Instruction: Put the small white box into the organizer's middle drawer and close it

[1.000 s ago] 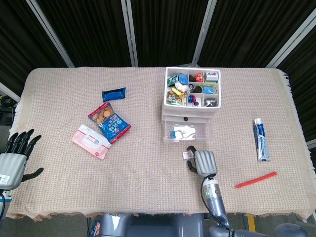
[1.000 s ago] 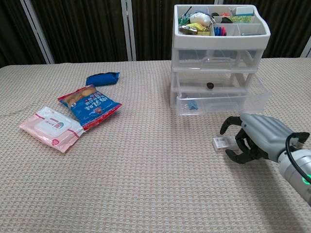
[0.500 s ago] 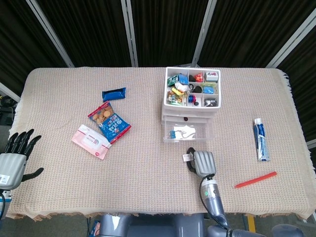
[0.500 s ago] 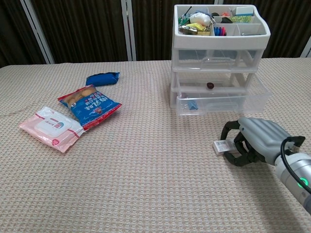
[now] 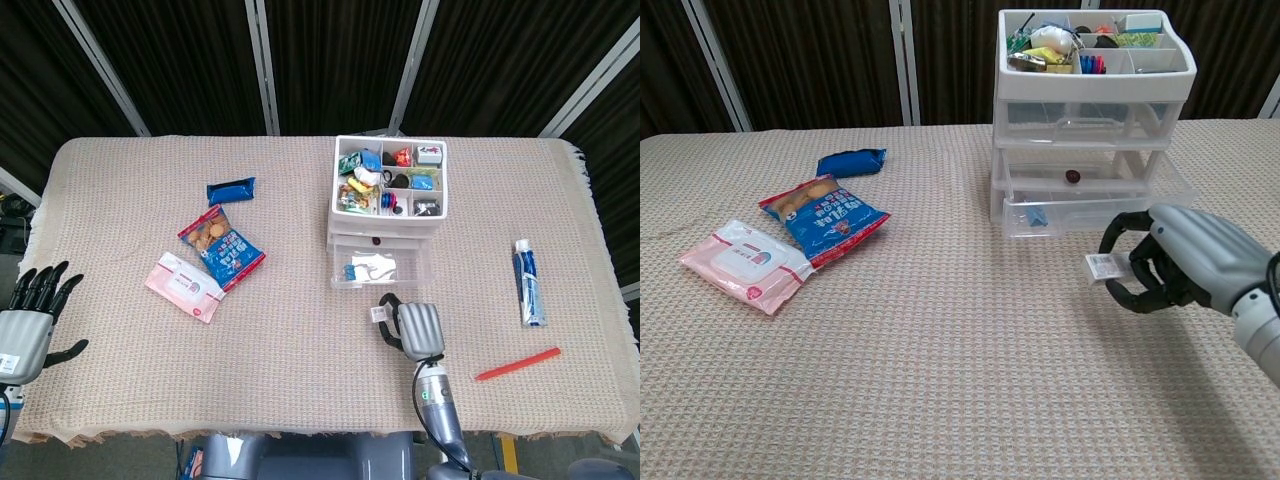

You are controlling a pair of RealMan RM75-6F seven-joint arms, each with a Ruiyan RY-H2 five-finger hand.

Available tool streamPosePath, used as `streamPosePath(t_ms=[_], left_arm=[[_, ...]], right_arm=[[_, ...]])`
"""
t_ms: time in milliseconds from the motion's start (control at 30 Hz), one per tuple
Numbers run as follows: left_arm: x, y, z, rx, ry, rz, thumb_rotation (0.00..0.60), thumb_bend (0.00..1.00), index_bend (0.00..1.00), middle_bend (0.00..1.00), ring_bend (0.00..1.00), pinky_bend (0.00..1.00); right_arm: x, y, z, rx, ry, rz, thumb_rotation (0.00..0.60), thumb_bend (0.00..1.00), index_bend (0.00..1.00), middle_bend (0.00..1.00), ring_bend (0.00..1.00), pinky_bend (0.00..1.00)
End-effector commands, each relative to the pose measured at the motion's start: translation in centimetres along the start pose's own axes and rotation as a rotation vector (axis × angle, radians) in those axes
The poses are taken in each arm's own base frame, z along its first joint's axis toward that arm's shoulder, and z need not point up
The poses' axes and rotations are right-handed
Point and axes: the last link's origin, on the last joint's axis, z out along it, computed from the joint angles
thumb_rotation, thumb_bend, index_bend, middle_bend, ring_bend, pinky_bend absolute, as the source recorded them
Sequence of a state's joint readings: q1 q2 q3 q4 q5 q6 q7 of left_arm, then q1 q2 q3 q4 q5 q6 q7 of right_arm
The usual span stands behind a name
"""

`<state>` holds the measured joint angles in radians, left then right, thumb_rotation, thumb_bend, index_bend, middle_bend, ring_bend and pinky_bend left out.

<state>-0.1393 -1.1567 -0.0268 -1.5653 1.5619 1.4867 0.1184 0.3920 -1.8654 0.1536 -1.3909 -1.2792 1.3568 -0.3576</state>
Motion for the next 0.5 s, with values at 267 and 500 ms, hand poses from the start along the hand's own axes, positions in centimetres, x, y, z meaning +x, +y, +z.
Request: streamPosePath(t_ms=[267,500], left_arm=[[-0.1,0.0,0.0,0.0,0.0,0.003,0.6,0.09,0.12,0.0,0.0,0.0],[-0.1,0.0,0.0,0.004,-0.002,0.003,0.6,0.09,0.12,0.0,0.0,0.0]], right_arm=[[5.6,-0.9,0.8,0.042,0.105,0.022,0.6,0.34,0.62,0.84,0.81,0.72],[7.0,-1.9,3.6,0.033,0.137,-0.003,0.6,0.33,0.62,0.84,0.81,0.72]])
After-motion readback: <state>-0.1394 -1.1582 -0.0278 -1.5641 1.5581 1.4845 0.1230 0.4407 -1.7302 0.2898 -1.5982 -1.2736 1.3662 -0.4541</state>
